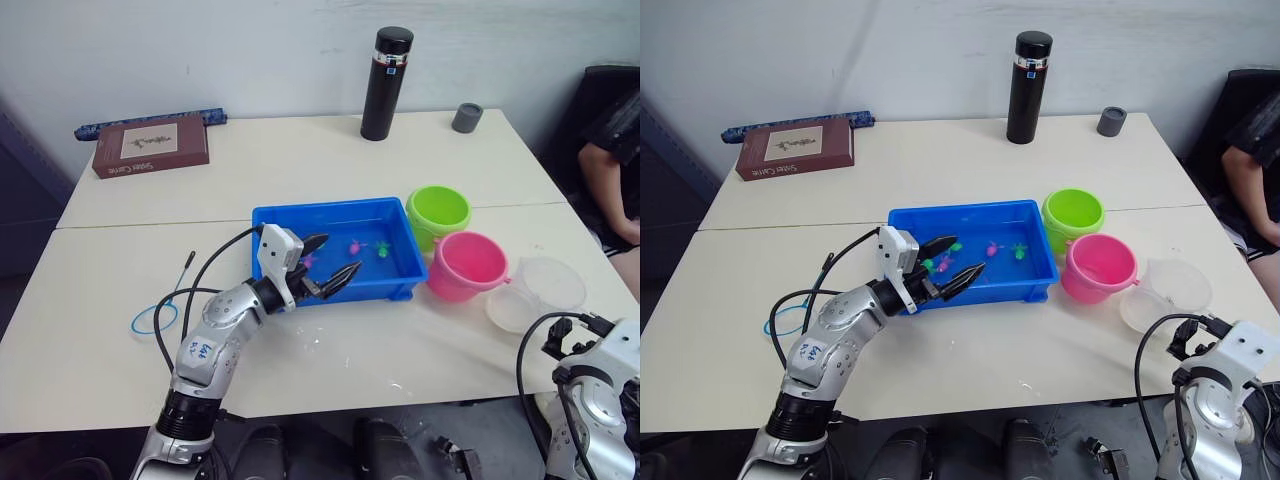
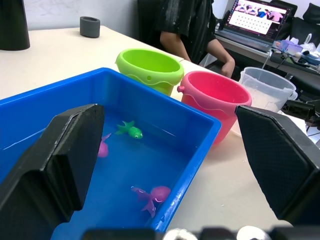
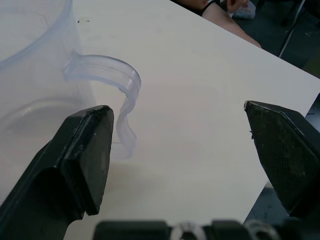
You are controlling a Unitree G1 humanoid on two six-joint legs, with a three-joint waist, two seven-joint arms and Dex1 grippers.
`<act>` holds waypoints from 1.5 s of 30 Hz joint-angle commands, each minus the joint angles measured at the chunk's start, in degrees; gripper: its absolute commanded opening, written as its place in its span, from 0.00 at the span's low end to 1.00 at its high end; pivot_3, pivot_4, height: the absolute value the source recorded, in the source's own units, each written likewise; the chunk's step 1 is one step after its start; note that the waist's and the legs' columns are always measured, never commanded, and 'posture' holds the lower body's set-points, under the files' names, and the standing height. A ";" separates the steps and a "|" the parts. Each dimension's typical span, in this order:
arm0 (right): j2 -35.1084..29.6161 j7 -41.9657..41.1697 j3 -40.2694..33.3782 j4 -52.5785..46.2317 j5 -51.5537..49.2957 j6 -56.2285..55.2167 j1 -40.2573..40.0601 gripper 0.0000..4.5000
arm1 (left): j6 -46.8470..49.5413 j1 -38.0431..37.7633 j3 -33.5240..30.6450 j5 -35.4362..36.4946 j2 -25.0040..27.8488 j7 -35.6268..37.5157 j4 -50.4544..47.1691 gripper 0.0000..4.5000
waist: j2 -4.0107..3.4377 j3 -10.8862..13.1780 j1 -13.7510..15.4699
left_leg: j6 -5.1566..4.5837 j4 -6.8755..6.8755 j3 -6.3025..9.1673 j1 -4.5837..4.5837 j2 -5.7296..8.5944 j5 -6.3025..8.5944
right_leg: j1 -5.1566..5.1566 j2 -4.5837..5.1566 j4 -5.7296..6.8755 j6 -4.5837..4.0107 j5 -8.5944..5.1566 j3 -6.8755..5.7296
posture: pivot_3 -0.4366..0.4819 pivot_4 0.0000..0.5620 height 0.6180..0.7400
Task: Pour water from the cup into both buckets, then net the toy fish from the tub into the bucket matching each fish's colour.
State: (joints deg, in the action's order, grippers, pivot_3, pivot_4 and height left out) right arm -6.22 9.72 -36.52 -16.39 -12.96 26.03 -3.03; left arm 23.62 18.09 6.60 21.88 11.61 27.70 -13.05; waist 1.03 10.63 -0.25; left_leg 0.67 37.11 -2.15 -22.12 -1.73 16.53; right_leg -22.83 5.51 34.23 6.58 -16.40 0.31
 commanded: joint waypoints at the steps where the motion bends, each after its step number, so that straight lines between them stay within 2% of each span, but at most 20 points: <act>1: -1.09 0.56 -1.53 -0.39 -0.91 -1.81 0.16 0.98 | -0.77 -0.20 -0.54 -0.04 0.11 -0.06 -2.88 1.00 | 0.00 0.00 0.00 | 0.00 0.00 0.00 0.00 0.00 0.00 | 0.00 0.00 0.00 0.00 0.00 0.00 | 0.48 0.27 1.00; 20: -5.35 0.85 -1.42 8.63 -1.95 -5.71 5.37 0.98 | -0.62 0.24 -1.18 -0.47 0.28 -1.10 -2.70 1.00 | -0.02 0.01 0.00 | 0.00 -0.01 -0.04 -0.02 0.01 0.00 | 0.00 0.01 -0.04 0.01 0.01 0.00 | 0.48 0.27 1.00; 45: -4.63 2.03 -1.71 7.19 -5.84 -5.82 4.54 0.98 | -0.63 0.21 -0.66 -0.52 0.19 -1.06 -2.55 1.00 | -0.03 0.02 -0.01 | 0.00 -0.02 -0.03 -0.01 -0.01 0.00 | 0.00 0.02 -0.05 0.02 0.01 0.00 | 0.48 0.27 1.00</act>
State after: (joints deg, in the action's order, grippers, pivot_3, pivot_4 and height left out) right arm -9.76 11.43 -36.56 -7.07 -18.29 21.24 1.59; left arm 23.64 17.76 5.69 21.61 11.92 26.37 -13.07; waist 1.01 10.64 -0.26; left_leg 0.67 37.09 -2.18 -22.14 -1.74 16.53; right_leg -22.83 5.53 34.18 6.60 -16.39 0.31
